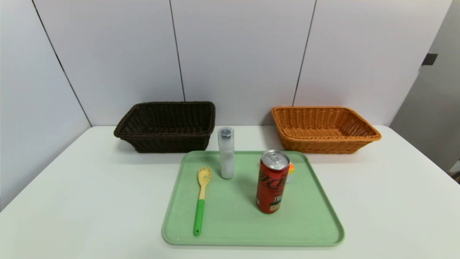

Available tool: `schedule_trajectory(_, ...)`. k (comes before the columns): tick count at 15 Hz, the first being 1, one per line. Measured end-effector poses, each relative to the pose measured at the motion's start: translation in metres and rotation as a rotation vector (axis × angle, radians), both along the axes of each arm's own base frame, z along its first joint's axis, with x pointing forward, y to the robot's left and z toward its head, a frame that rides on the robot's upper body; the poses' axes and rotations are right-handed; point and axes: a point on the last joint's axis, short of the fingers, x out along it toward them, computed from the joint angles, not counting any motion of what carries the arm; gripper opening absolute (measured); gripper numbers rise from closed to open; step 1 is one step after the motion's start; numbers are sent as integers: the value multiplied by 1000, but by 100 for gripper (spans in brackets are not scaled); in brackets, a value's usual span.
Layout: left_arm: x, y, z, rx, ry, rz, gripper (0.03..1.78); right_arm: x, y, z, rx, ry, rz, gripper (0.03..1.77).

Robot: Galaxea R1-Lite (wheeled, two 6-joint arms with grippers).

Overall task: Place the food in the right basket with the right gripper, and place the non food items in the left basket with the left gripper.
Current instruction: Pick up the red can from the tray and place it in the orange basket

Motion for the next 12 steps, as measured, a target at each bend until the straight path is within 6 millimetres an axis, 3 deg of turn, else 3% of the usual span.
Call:
schedule_trajectory(3, -8, 0, 29, 2, -25, -15, 169, -5, 0, 29, 2, -55, 17, 171)
schedule_trajectory(7, -3, -1, 83, 14, -31, -39, 169, -2, 2, 108, 0, -125, 86, 171)
schedule_trajectory(12, 26, -3, 148, 81, -57, -128, 169, 33, 5, 200, -12, -150, 204, 171)
